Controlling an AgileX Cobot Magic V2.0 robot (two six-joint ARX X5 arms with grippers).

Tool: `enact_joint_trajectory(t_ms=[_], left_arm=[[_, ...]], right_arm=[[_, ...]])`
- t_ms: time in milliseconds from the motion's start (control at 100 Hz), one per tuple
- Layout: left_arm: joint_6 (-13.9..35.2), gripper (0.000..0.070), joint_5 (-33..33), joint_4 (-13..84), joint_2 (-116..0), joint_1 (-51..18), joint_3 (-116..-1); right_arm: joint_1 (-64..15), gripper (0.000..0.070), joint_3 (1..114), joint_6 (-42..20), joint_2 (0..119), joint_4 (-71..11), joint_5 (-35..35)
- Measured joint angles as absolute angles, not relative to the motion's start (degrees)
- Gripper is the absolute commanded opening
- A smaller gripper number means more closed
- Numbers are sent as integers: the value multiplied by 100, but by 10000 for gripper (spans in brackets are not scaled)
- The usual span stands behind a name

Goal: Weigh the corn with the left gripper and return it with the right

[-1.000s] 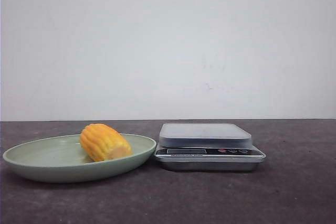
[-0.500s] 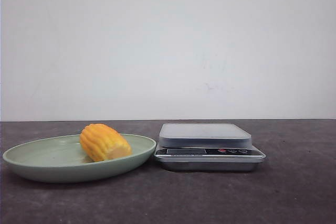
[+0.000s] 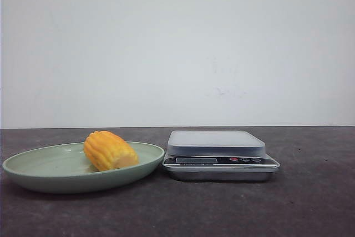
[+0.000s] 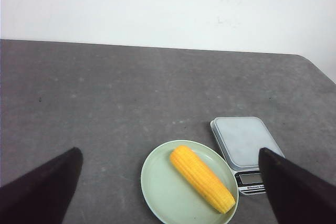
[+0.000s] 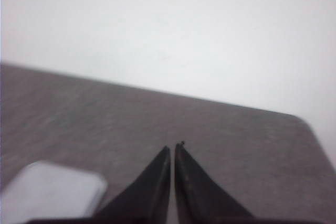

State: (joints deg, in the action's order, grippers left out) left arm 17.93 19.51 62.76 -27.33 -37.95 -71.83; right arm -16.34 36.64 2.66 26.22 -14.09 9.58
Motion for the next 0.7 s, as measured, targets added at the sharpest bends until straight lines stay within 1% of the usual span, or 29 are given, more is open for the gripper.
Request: enact_joint_trajectory(t_ms=[70,130,250,360,440,520,580,700], left_arm=[[1793,700,1951,6274,-2733,-3795,-7183],[1793,700,1951,6276,-2733,-3795,-7183],[1793,700,1951,6274,-2733,-3795,-7183],[1793,700,1951,6276,-2733,-3795,-7183],[1793,700,1951,6276,-2733,-3795,-7183],[1793,700,1951,6274,-2733,-3795,-7183],[1793,700,1953,6276,-2733,-3795,-7183],[1793,700,1951,6274,-2733,-3795,-7183]], right_arm=[[-1114,9,2794,274,2067,-812,633],[-757,9,2134,252,1594,-548,504],[-395,9,1092,51,845,-526,458],[-281,9,357,-43,368,-578,414],[-276,9,75,-51,110,-644,180],[-276,9,80,-64,23,-762,16],[-279,9,82,-78,16,-993,-14],[-279,9,91,-86,25,-1002,1]])
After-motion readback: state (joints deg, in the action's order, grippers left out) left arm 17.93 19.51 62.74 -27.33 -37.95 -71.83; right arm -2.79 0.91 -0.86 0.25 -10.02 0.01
